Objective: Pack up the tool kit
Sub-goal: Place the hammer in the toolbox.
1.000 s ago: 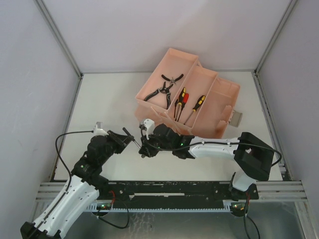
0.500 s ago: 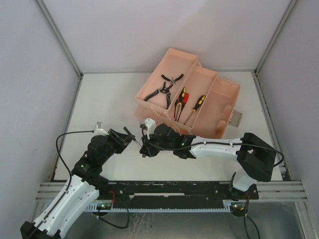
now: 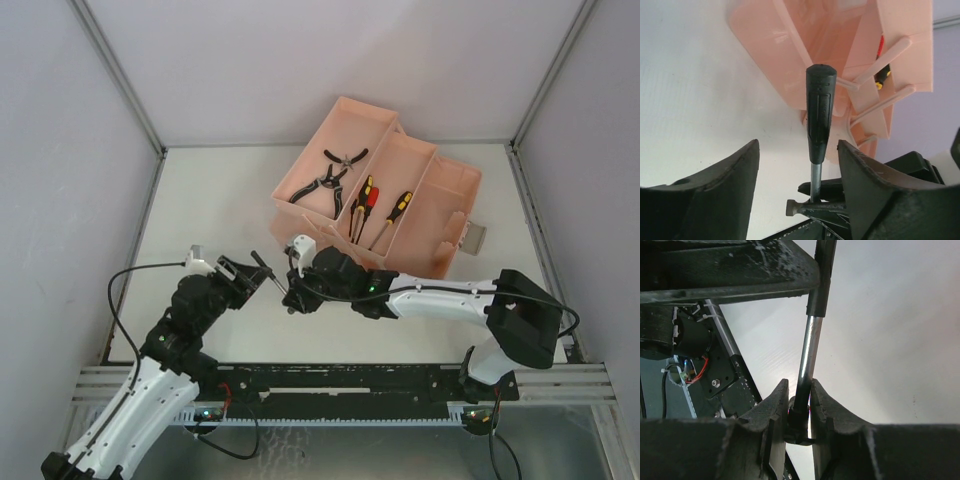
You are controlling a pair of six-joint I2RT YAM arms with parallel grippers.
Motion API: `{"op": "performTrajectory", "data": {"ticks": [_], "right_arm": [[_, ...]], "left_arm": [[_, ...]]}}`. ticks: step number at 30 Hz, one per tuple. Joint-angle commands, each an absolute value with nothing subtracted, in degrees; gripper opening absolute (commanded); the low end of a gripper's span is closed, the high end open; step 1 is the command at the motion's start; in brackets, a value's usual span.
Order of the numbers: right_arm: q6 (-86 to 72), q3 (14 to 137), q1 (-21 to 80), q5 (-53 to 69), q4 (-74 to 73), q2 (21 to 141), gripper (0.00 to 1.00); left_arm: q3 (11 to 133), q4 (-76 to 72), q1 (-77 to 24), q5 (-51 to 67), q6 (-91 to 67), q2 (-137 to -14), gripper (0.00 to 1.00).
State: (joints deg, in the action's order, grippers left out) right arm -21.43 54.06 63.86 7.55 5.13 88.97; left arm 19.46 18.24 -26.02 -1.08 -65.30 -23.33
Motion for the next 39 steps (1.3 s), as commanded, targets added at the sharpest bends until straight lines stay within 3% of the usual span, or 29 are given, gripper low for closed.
{"op": "performTrajectory", "data": {"ticks": [1,5,16,32,39], "right_arm": [[-21.4,56.6,64.2,4.7,4.9,85.3,0.00],[-20.9,56.5,64.2,2.4,3.4,84.4,0.00],[-20.1,51.4,64.4,-4.9,0.1,71.4,0.00],[-17.8,37.6,63.4,-22.9,-1.4,41.9,0.00],[-21.8,33.5,56.3,-27.8,-6.0,31.7,0.00]], "left_arm": [[21.9,17.6,-26.2,-1.5,-61.9,-19.7,0.73],[23.2,18.6,-26.2,-1.6,-59.6,-17.0,0.85],[29.1,26.2,-26.2,-6.1,-52.9,-11.9,1.00],[40.9,41.7,-26.2,-16.4,-44.7,-13.4,1.00],[43.3,46.9,-26.3,-19.3,-36.3,-13.4,1.00]]}}
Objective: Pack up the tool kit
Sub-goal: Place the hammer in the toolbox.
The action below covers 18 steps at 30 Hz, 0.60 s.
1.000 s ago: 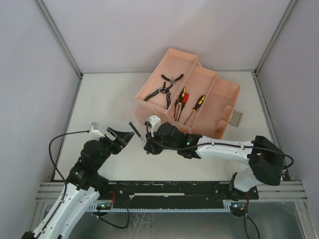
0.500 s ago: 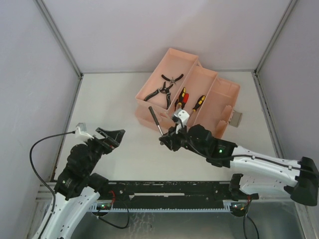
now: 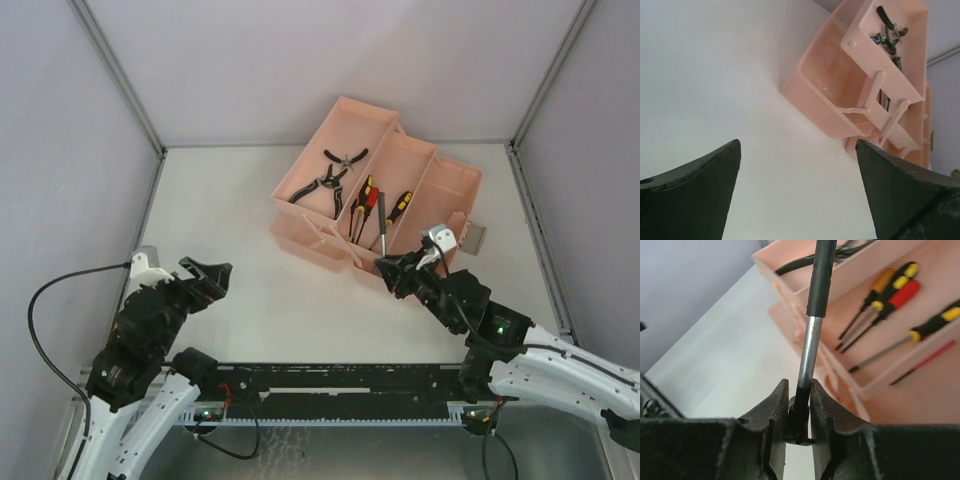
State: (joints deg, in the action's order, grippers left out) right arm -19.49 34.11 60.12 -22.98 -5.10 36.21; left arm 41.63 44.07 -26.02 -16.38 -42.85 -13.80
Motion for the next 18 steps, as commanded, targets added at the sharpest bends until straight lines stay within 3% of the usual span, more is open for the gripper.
{"op": "performTrajectory", "data": {"ticks": [1,9,15,18], "right_arm": [[-22.8,33.1,54.6,-27.7,-6.7,30.9,0.00],[-30.3,29.1,38.8,-22.8,-12.9,26.5,0.00],[-35.8,28.8,16.6,5.8,-13.5,36.5,0.00],[-36.7,29.5,12.1,13.1,-11.1,43.4,0.00]], "left_arm": [[42.6,46.8,-26.2,-19.7,-35.9,-12.7,1.00],[38.8,44.3,-26.2,-20.2,-34.8,-7.8,1.00],[37.8,42.6,-26.2,-18.5,-34.4,-7.6,1.00],[37.9,43.0,-26.2,-19.3,-34.7,-8.2,1.00]]}}
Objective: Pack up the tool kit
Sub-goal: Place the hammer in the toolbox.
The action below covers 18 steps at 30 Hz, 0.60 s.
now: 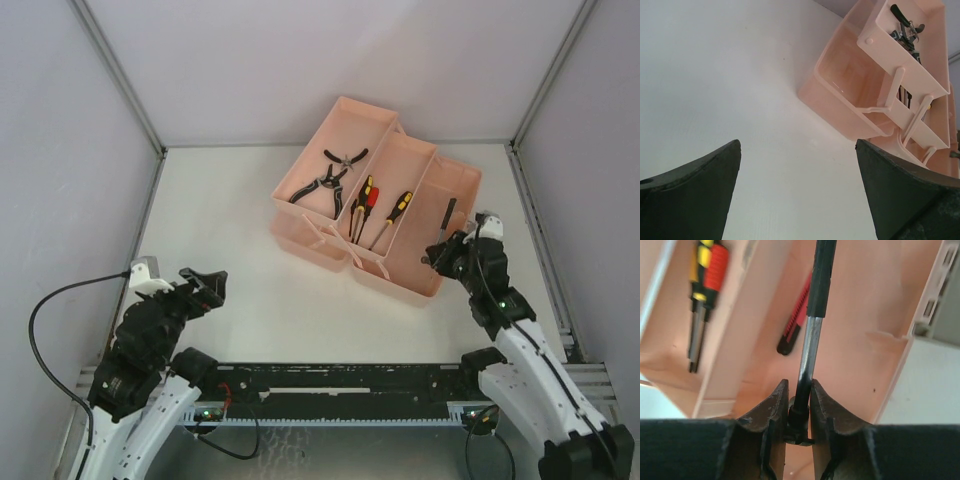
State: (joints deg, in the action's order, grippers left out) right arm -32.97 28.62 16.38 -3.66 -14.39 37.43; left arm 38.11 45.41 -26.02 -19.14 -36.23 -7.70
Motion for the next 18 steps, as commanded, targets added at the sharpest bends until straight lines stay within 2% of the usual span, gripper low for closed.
{"op": "performTrajectory", "data": {"ticks": [1,6,10,18], "right_arm": [[-36.6,30.5,11.6,13.1,-11.2,45.9,0.00],[-37.0,33.0,11.3,11.1,-7.8,57.7,0.00],[-36.5,35.0,11.5,2.9,-6.6,63.6,0.00],[-33.0,43.1,11.5,3.8,-9.5,74.3,0.00]], "left_arm": [[38.1,43.3,-26.2,-19.9,-34.9,-8.2,1.00],[38.0,43.4,-26.2,-20.2,-35.3,-7.7,1.00],[37.5,43.2,-26.2,-19.8,-35.8,-6.7,1.00],[37.8,43.6,-26.2,-20.2,-35.9,-7.9,1.00]]}}
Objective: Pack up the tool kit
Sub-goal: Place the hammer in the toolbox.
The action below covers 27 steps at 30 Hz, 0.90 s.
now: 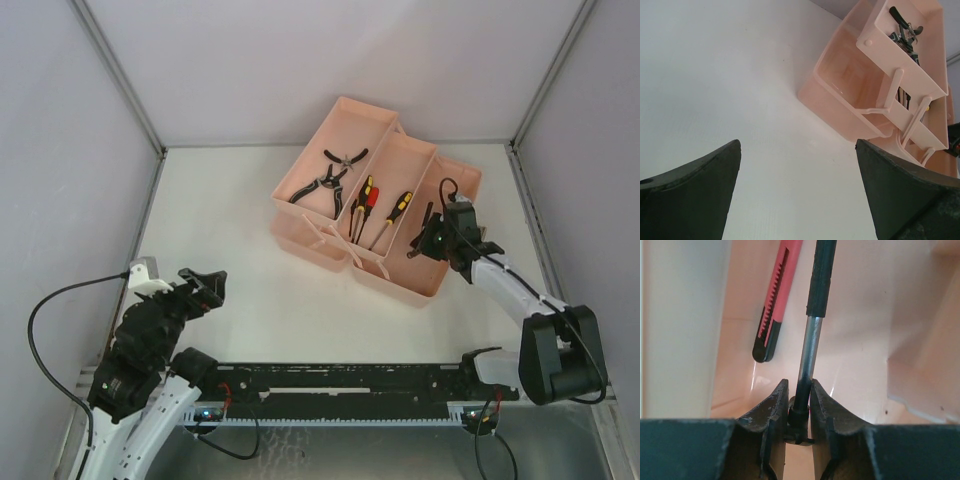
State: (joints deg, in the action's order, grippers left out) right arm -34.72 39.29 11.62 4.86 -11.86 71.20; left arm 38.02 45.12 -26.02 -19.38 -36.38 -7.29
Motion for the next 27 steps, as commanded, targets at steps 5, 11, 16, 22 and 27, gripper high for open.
{"op": "performTrajectory", "data": {"ticks": [5,11,16,22,27], "right_arm": [[-33.0,45.4,11.5,6.9,-9.2,80.1,0.00],[-33.9,45.4,11.5,8.4,-6.4,83.7,0.03],[-34.2,45.4,11.5,9.8,-5.4,86.1,0.04],[-33.8,45.4,11.3,3.5,-8.9,84.8,0.19],[-33.1,45.4,11.3,2.8,-11.0,81.8,0.27]], "left_arm": [[37.7,43.6,-26.1,-19.8,-36.0,-8.2,1.00],[37.7,43.6,-26.2,-19.7,-36.1,-8.1,1.00],[37.7,43.6,-26.2,-19.5,-36.1,-8.4,1.00],[38.0,44.2,-26.2,-20.0,-36.4,-9.6,1.00],[38.1,44.2,-26.2,-19.6,-36.3,-10.4,1.00]]}}
